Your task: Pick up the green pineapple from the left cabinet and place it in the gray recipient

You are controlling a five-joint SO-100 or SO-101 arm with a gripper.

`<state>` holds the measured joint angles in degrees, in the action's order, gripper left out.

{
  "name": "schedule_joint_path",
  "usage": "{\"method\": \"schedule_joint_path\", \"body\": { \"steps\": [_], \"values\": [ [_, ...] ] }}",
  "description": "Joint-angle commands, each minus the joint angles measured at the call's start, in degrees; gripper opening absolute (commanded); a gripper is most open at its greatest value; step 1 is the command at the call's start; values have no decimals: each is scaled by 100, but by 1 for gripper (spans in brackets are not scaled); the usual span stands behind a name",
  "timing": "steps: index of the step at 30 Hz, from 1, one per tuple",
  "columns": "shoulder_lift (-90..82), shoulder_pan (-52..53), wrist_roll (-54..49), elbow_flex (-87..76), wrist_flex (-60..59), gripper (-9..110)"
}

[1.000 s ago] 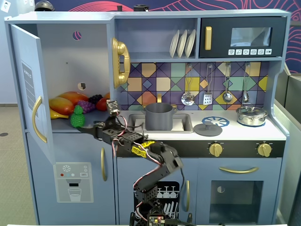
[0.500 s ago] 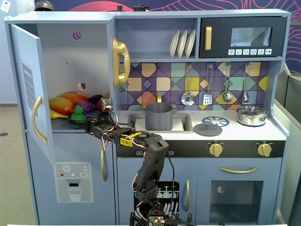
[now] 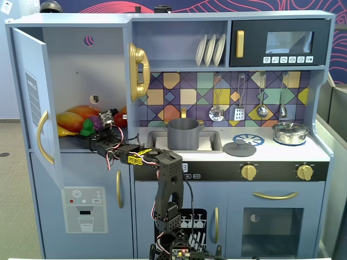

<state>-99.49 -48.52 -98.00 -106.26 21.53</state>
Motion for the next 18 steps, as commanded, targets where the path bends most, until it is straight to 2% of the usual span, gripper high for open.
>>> {"method": "schedule_joint_path", "body": {
  "steps": [1,6,9,14,18],
  "values": [
    [-2531,-185,-659,-1248,-202,0],
    [-5291,-404,-1354,-3234,-457,0],
    [-6337,-18,-1556,-3858,-299,0],
    [-6803,1942,-1151,-3788,-44,0],
    [-6618,3560,-413,-3287,-686,0]
  ]
}}
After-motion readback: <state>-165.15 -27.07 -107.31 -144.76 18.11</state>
